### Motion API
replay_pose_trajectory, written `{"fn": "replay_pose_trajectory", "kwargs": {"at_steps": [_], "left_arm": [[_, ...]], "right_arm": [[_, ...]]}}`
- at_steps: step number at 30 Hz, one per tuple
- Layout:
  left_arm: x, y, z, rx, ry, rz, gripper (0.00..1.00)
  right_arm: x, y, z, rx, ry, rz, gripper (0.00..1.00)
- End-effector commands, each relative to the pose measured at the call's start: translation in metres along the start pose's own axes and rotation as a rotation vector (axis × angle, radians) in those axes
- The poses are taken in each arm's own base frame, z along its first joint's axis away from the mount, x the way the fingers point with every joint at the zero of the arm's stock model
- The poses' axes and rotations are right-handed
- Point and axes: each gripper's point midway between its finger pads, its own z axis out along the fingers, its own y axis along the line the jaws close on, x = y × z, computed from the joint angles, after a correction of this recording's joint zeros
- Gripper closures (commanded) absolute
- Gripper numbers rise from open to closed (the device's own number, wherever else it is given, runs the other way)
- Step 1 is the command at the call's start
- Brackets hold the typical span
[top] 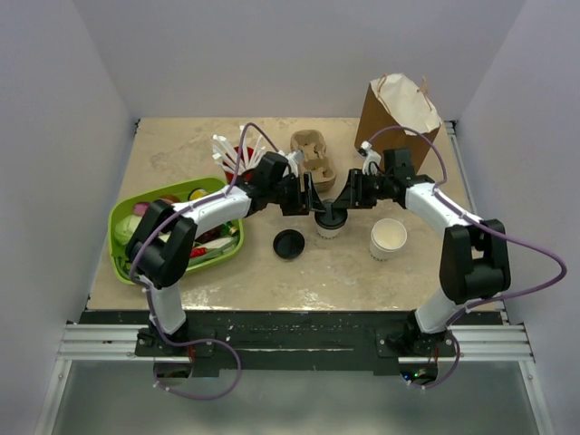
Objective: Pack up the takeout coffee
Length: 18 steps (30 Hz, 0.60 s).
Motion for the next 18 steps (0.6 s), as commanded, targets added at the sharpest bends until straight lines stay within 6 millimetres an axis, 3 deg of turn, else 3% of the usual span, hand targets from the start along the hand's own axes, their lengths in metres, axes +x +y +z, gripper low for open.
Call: {"fn": "replay_pose_trajectory", "kwargs": {"at_steps": [1,3,7,11,18], "left_arm": [[-0.001,-0.005,0.007,0.019,0.003,-0.004,0.34],[-0.001,0.004,0.009,-0.014,0.003,-0.002,0.37],[-0.002,0.010,0.013,-0.044,0.012,-0.004,0.49],[0.000,0.017,0.019,-0.070,0.035,-0.003,0.61],[0.003,0.027,0.019,-0.118,0.048,0.015,0.71]], "right_arm": [[0.024,-0.003,0.000,0.008,0.025,0.055,0.58],[0.031,-0.004,0.000,0.013,0.026,0.095,0.60],[0.046,-0.005,-0.004,0.035,0.008,0.166,0.74],[0.049,-0.004,-0.011,0.054,-0.037,0.197,0.84],[0.055,-0.010,-0.009,0.071,-0.067,0.217,0.86]]}}
